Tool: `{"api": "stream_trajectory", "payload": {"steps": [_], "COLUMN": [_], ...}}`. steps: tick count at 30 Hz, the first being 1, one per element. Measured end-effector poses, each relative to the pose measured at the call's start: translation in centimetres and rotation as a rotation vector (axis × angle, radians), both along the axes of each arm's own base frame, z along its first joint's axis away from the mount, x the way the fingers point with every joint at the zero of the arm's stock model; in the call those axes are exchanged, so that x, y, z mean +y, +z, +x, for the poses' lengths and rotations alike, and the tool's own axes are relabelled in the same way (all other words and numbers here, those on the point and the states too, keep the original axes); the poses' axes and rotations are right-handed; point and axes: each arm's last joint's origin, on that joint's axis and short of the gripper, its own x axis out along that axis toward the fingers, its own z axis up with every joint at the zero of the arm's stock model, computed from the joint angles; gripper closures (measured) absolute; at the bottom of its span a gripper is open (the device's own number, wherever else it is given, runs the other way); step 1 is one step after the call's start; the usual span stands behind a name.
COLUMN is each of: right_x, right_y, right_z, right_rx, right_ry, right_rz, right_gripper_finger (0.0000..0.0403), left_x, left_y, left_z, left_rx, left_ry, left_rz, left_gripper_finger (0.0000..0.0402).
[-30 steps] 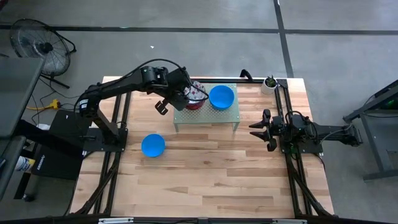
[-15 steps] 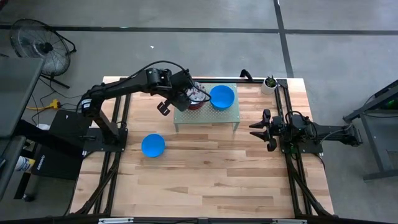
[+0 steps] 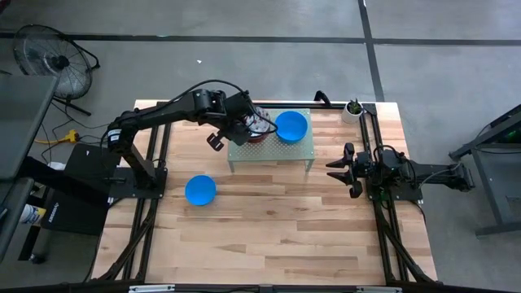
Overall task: Pick & Place Mini bowls
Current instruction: Stack the red patterned bowl on the stacked red patterned bowl on the shelf, then stack the light blue bowl on the stacked light blue bowl on the shelf
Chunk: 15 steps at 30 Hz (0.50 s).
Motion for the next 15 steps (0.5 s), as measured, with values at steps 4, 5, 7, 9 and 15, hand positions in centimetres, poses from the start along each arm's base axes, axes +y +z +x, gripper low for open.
{"api": "stream_trajectory", "payload": {"steps": [4,5,7,9,15], "right_x": [0.0,0.0,0.0,0.0,0.0], "right_y": [0.0,0.0,0.0,0.0,0.0], "right_z": [0.0,0.0,0.0,0.0,0.0], "right_rx": [0.0,0.0,0.0,0.0,0.0], "right_ry": [0.0,0.0,0.0,0.0,-0.001], "right_rz": [0.0,0.0,0.0,0.0,0.0], "right_gripper_finger": [0.0269,0.0269,0.0269,0.0269,0.0269], "left_x": [0.0,0.0,0.0,0.0,-0.1], "left_y": [0.0,0.0,0.0,0.0,0.6], "left_z": [0.0,0.0,0.0,-0.1,-1.1], "left_rx": [0.001,0.001,0.005,0.015,0.027], "left_ry": [-0.003,-0.004,-0.001,0.005,0.014], "left_rz": [0.002,0.002,0.008,0.017,0.032], "left_gripper_finger": [0.0316,0.031,0.0297,0.0285,0.0264]}}
